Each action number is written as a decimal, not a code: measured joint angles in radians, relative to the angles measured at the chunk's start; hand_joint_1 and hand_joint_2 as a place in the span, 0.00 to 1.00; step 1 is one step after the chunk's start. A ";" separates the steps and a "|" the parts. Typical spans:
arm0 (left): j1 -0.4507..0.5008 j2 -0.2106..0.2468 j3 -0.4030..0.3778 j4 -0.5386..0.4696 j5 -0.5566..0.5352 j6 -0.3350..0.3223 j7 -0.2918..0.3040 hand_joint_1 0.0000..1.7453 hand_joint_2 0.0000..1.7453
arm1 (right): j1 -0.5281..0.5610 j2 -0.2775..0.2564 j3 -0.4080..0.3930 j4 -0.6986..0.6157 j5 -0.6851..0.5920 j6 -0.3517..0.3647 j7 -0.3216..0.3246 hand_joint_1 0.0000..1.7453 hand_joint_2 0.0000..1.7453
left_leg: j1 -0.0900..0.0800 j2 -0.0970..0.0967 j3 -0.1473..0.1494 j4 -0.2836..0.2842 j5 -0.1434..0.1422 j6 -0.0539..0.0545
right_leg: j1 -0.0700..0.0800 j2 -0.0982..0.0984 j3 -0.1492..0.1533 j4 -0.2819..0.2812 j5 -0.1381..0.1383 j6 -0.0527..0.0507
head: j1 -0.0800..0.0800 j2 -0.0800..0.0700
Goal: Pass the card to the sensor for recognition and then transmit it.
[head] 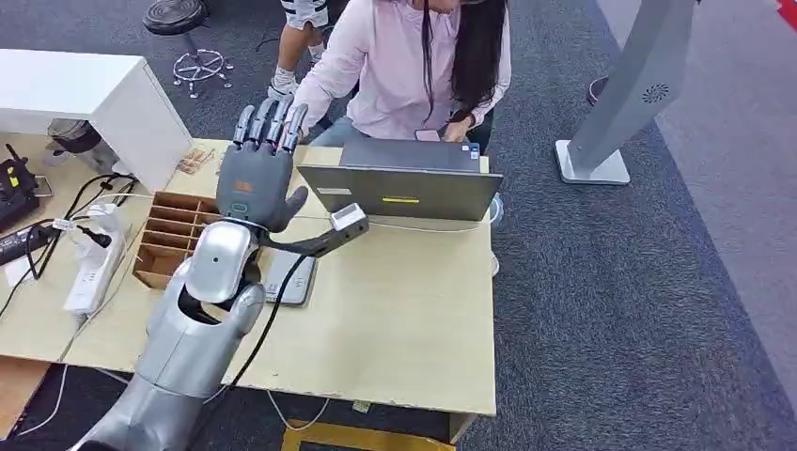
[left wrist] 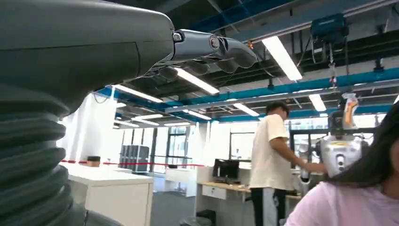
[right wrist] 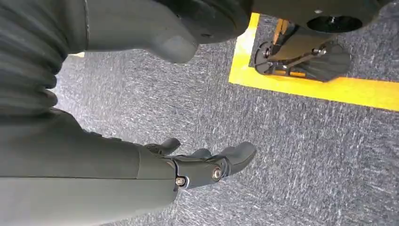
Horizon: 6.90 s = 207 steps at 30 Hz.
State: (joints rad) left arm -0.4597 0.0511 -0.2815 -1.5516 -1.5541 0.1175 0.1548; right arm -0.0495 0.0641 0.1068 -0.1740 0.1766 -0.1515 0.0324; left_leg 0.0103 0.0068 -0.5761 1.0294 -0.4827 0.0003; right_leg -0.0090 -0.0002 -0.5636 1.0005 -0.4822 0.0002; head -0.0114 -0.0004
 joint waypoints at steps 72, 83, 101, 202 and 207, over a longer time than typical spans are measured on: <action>0.404 0.037 0.545 0.078 0.001 -0.001 0.005 0.00 1.00 | 0.004 0.003 -0.080 0.000 0.087 -0.002 -0.003 0.00 1.00 | 0.001 -0.001 0.000 -0.001 0.000 -0.001 | 0.001 -0.001 0.000 0.001 -0.002 0.000 | 0.000 0.000; 0.381 0.046 0.545 0.116 0.001 0.011 0.014 0.00 1.00 | 0.004 0.003 -0.080 0.000 0.098 -0.001 -0.005 0.00 1.00 | 0.001 -0.001 0.000 -0.001 0.000 -0.001 | 0.001 -0.001 0.000 0.001 -0.002 0.000 | 0.000 0.000; 0.332 0.044 0.543 0.134 0.001 -0.002 0.013 0.00 1.00 | 0.003 0.003 -0.080 -0.001 0.110 0.013 -0.013 0.00 1.00 | 0.001 -0.001 0.001 -0.001 0.000 -0.001 | 0.001 -0.001 0.000 0.001 -0.002 0.000 | 0.000 0.000; 0.302 0.031 0.537 0.195 0.001 0.000 -0.035 1.00 1.00 | 0.000 0.011 -0.139 -0.002 0.145 0.015 -0.025 0.00 0.00 | 0.001 -0.001 0.000 -0.001 0.000 -0.001 | 0.001 -0.001 0.000 0.001 -0.002 0.000 | 0.000 0.000; 0.301 0.029 0.537 0.183 0.001 0.009 -0.064 1.00 1.00 | 0.000 0.011 -0.150 -0.002 0.145 0.015 -0.031 0.00 0.00 | 0.001 -0.001 0.000 -0.001 0.000 -0.001 | 0.001 -0.001 0.000 0.001 -0.002 0.000 | 0.000 0.000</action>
State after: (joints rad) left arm -0.1584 0.0805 0.2552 -1.3690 -1.5534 0.1263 0.0909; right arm -0.0498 0.0752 -0.0427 -0.1758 0.3212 -0.1362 0.0015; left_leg 0.0111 0.0059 -0.5757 1.0287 -0.4826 -0.0010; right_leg -0.0082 -0.0012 -0.5637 1.0012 -0.4838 0.0003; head -0.0114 -0.0004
